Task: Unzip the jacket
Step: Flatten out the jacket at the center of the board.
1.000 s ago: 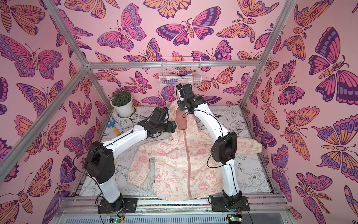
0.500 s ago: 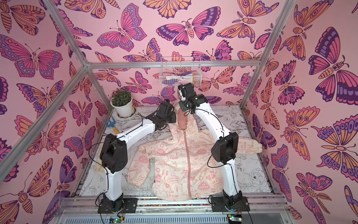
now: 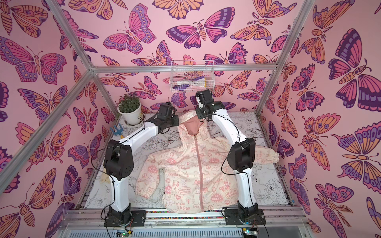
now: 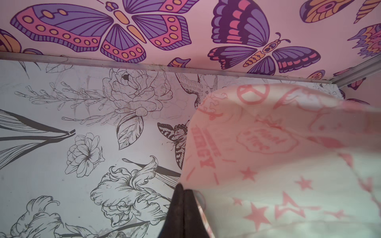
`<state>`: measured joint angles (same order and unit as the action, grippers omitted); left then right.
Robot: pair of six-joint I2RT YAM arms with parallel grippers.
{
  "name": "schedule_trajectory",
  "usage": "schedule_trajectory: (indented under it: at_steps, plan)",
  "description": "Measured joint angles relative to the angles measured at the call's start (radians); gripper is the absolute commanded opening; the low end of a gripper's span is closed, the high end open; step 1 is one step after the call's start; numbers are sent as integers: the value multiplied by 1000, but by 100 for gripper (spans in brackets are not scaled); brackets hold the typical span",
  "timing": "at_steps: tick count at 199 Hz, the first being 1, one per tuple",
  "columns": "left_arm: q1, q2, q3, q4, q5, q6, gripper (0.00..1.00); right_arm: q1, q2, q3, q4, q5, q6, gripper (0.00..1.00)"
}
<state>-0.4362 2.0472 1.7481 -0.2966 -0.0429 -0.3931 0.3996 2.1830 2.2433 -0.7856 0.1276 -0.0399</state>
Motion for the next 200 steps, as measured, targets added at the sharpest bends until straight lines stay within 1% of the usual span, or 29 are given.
schedule_trajectory:
  at_steps: [17,34,37,46,55,62,68,81,100,111,126,155,181,200]
  plan:
    - [6,-12,-10,4,39,29,0,-11,35,2,19,-16,21,4]
    - [6,-44,-61,28,77,61,0,-18,69,15,23,-34,41,3]
    - [6,-52,-77,38,85,68,6,-19,74,18,23,-36,43,3]
    - [6,-72,-115,60,113,84,28,-22,82,23,22,-47,51,1]
    - [6,-88,-154,91,147,104,43,-22,90,34,18,-61,58,0]
    - [6,-99,-184,118,174,119,51,-22,94,46,18,-70,63,0]
    - [5,-107,-206,140,194,129,55,-22,96,58,15,-79,66,0]
    - [0,-118,-247,180,227,160,61,-22,97,84,10,-97,69,0]
    - [-23,-123,-281,224,254,224,64,-22,97,116,6,-117,74,0]
    - [-48,-123,-288,240,251,270,64,-22,97,124,5,-132,82,0]
    - [-89,-123,-288,254,217,320,65,-22,97,124,-6,-153,93,0]
    - [-148,-106,-253,263,64,351,62,-22,95,124,-38,-196,116,0]
    - [-143,-63,-169,236,-96,333,54,-22,86,124,-63,-215,122,0]
    - [-131,-24,-98,197,-176,305,48,-22,74,124,-77,-219,122,0]
